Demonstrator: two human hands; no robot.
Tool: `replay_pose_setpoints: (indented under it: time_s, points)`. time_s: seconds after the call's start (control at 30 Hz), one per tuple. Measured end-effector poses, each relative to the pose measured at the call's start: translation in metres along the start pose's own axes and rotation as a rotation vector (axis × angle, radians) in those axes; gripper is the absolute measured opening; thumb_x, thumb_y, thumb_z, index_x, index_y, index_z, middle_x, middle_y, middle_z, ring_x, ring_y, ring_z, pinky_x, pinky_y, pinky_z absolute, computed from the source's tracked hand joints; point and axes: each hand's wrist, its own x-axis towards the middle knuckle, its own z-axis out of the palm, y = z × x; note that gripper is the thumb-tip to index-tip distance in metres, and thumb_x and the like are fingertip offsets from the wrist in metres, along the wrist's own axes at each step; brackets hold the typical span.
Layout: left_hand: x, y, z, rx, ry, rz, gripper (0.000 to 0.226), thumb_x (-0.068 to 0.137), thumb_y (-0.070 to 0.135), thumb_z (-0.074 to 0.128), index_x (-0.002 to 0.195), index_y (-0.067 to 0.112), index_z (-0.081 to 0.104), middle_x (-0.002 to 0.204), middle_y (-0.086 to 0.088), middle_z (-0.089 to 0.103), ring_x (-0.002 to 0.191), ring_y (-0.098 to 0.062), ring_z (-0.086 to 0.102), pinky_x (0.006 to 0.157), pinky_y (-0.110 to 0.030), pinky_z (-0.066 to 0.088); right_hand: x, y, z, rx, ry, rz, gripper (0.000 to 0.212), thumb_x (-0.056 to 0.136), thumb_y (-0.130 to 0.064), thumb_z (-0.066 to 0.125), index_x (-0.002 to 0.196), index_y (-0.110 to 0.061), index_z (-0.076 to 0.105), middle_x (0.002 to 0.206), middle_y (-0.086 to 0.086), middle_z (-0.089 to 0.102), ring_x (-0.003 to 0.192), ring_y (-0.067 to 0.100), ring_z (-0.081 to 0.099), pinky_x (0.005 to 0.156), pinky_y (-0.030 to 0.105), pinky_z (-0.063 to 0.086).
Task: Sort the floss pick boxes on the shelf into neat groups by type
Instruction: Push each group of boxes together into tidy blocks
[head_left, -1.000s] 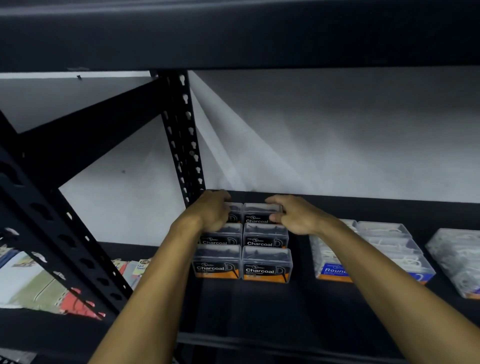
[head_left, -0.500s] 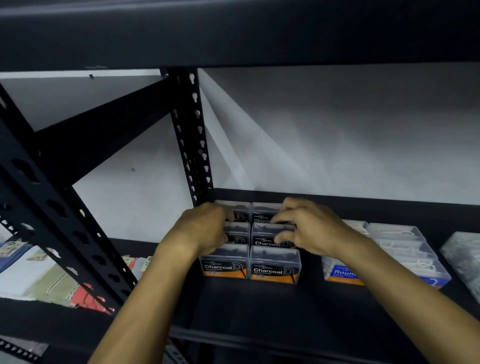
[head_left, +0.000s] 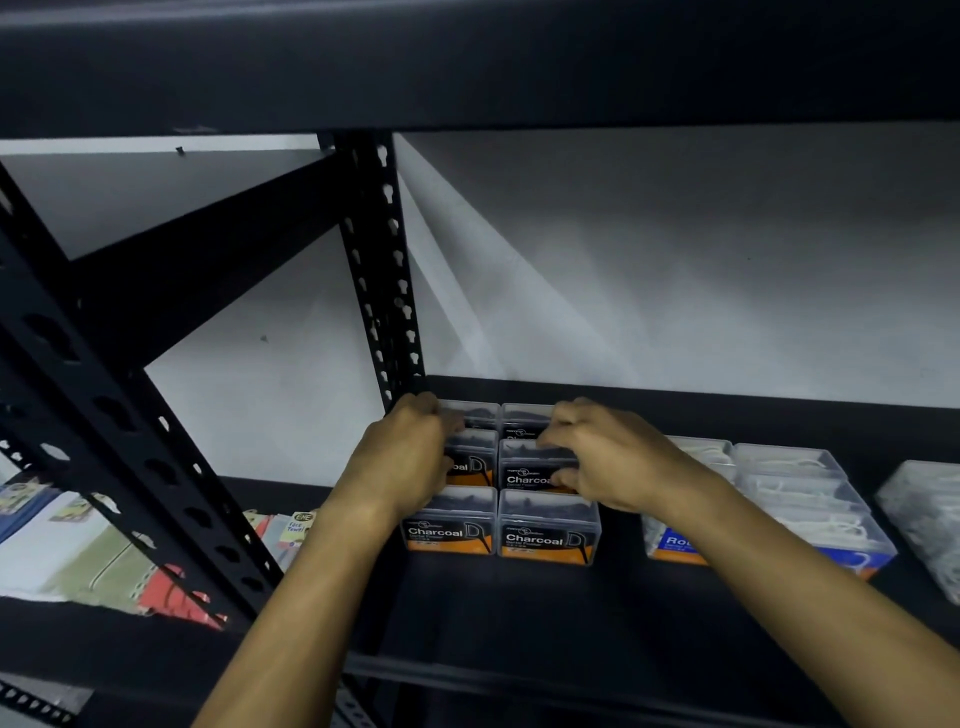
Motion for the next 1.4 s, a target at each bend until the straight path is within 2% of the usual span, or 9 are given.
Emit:
replay_pose_setpoints:
  time_s: [0.2, 0.43, 0.83, 1.2, 1.3, 1.4]
  points:
    - [-0.001, 0.003, 0.000, 0.007, 0.036, -0.018, 0.038, 0.093, 0.019, 0.060, 0.131, 0.022, 0.058, 0.127, -0.002, 0.051, 0.114, -0.022, 0.051, 0.084, -0.030, 0.046, 0.001, 0.000, 0.001, -0.017, 0.036, 0.000, 0.041, 0.087, -0.031, 0.065, 0.126, -0.019, 0.059, 0.119, -0.002, 0.053, 0.109, 0.016, 0.049, 0.081, 0.028, 0.044]
    - [-0.002, 0.003, 0.001, -0.010, 0.057, -0.012, 0.037, 0.094, 0.019, 0.060, 0.131, 0.022, 0.058, 0.129, -0.003, 0.050, 0.116, -0.021, 0.051, 0.087, -0.031, 0.049, 0.002, 0.001, 0.002, -0.037, 0.051, 0.012, 0.039, 0.089, -0.030, 0.063, 0.125, -0.018, 0.060, 0.116, -0.001, 0.054, 0.107, 0.016, 0.050, 0.083, 0.032, 0.049]
    - [-0.001, 0.001, 0.004, 0.020, 0.081, -0.002, 0.040, 0.093, 0.021, 0.061, 0.133, 0.023, 0.057, 0.128, -0.002, 0.050, 0.116, -0.020, 0.050, 0.081, -0.027, 0.043, 0.004, -0.001, 0.003, -0.039, 0.066, 0.020, 0.040, 0.089, -0.028, 0.063, 0.127, -0.017, 0.059, 0.115, 0.000, 0.053, 0.106, 0.016, 0.050, 0.082, 0.033, 0.049]
    - [-0.002, 0.001, 0.003, 0.081, 0.086, 0.012, 0.043, 0.096, 0.022, 0.057, 0.138, 0.026, 0.052, 0.133, 0.001, 0.050, 0.123, -0.018, 0.045, 0.084, -0.032, 0.046, 0.002, 0.001, 0.005, -0.023, 0.093, 0.021, 0.041, 0.089, -0.029, 0.063, 0.129, -0.018, 0.056, 0.115, -0.001, 0.051, 0.106, 0.015, 0.049, 0.082, 0.032, 0.049]
    - [-0.010, 0.004, 0.001, 0.072, 0.156, 0.012, 0.040, 0.097, 0.020, 0.053, 0.137, 0.024, 0.053, 0.132, 0.000, 0.053, 0.122, -0.019, 0.045, 0.079, -0.035, 0.047, -0.002, 0.002, 0.003, 0.036, 0.154, 0.054, 0.039, 0.091, -0.035, 0.059, 0.127, -0.021, 0.058, 0.114, -0.004, 0.052, 0.105, 0.013, 0.049, 0.082, 0.031, 0.048]
    - [-0.029, 0.011, -0.002, 0.001, 0.283, 0.051, 0.034, 0.098, 0.036, 0.050, 0.124, 0.020, 0.064, 0.119, -0.001, 0.062, 0.112, -0.023, 0.055, 0.069, -0.037, 0.050, -0.018, -0.006, 0.006, 0.098, 0.315, 0.087, 0.035, 0.091, -0.040, 0.056, 0.119, -0.021, 0.064, 0.107, -0.006, 0.056, 0.101, 0.012, 0.051, 0.077, 0.034, 0.051]
